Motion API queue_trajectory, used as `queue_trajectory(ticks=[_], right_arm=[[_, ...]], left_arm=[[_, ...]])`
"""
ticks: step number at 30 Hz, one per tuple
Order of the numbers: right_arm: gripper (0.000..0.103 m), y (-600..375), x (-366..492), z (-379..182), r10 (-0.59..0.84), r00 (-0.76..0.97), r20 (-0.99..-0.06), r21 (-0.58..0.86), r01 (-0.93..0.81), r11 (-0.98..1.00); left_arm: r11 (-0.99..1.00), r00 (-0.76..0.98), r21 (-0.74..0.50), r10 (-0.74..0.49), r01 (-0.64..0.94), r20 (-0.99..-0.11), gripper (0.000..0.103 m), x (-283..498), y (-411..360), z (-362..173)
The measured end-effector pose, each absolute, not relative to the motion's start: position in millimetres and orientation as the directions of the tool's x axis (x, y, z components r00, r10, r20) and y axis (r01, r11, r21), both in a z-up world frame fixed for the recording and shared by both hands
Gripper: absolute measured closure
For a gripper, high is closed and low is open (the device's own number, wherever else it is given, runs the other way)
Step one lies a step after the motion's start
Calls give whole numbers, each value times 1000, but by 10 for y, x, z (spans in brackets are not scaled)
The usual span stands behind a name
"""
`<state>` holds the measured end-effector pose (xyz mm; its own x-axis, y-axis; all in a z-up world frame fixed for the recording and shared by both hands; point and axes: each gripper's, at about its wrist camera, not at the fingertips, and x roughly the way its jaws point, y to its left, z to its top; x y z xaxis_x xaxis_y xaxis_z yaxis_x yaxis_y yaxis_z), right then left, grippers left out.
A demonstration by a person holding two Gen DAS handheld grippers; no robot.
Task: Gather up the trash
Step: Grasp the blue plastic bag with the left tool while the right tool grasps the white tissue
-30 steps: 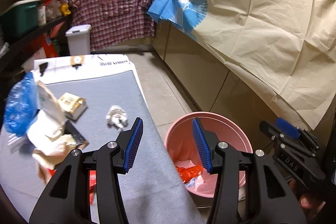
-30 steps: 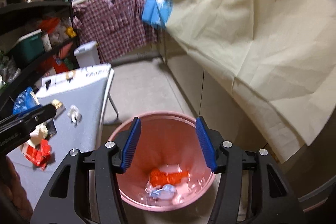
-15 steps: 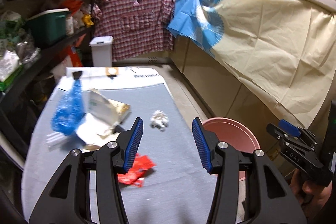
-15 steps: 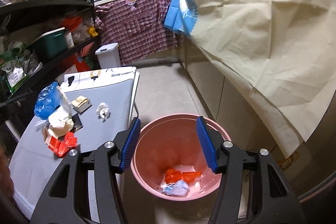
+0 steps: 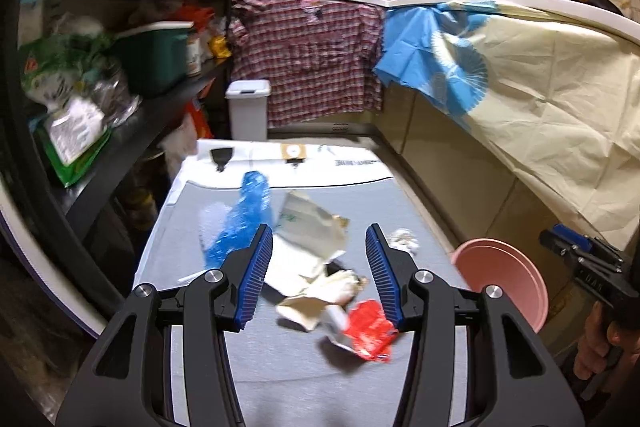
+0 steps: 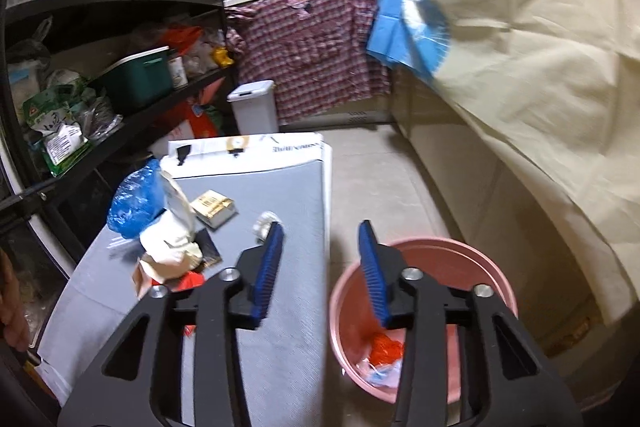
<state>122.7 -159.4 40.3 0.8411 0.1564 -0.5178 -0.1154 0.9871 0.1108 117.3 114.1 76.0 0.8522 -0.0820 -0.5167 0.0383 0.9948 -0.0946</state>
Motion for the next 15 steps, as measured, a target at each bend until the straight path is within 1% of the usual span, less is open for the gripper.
queue_trajectory(ticks=[2,5,8,15], right_arm=[[74,-1495,1331,381,179,837,-518,117,-138,984],[81,-1364,1523,297,199,825,-529,125,-156,980],[82,-1271,1749,153,224,798,-560,154,-166,974],[81,-1048,2198,-162,255,747,-614,186,-177,966]], left_arm=[[994,844,-113,-64,4,-533,60,1231,1250,654],[987,830,-152,-47,-46,-556,62,1345,1409,513],[988,831,-132,-8,-78,-557,62,1446,1504,429],[983,807,-142,12,-118,-591,62,1690,1689,233]])
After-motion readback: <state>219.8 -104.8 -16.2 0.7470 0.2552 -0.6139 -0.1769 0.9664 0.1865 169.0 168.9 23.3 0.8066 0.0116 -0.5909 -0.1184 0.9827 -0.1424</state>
